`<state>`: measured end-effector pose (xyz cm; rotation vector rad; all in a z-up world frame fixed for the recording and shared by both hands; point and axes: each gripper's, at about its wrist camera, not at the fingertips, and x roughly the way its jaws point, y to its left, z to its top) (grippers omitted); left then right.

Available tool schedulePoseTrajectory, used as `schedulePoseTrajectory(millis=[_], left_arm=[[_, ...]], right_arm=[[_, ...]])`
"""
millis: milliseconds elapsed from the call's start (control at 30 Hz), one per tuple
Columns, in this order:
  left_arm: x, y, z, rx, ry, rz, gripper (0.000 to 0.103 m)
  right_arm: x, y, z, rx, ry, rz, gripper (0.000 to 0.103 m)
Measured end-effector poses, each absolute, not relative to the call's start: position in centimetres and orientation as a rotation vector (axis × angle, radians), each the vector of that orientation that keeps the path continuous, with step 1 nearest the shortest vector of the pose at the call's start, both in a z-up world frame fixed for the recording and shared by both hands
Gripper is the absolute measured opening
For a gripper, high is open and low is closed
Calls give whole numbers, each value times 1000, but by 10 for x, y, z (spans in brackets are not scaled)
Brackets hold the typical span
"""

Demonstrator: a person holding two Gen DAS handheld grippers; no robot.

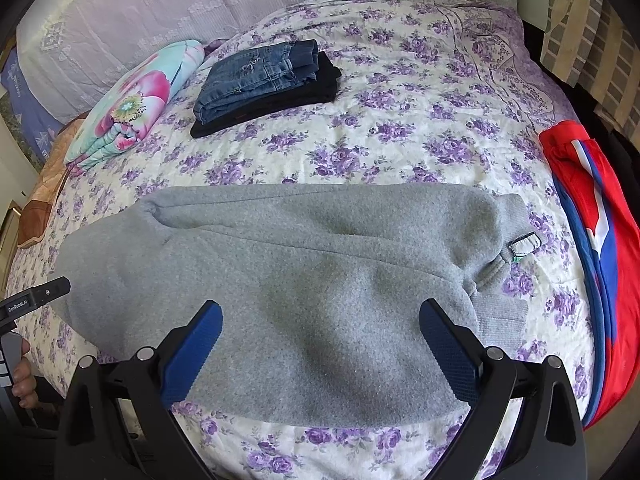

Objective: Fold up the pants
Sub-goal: 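Position both grippers open above the grey sweatpants' waistband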

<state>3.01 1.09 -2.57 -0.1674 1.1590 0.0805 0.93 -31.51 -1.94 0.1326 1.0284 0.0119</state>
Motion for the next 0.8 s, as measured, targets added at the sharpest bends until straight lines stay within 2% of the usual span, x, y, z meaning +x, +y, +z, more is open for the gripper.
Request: schedulePoseTrajectory(millis=[800], left_arm=[[45,14,-30,-155,1202,54,98]], right_arm=[[2,-316,-24,159,1075,-29,99]])
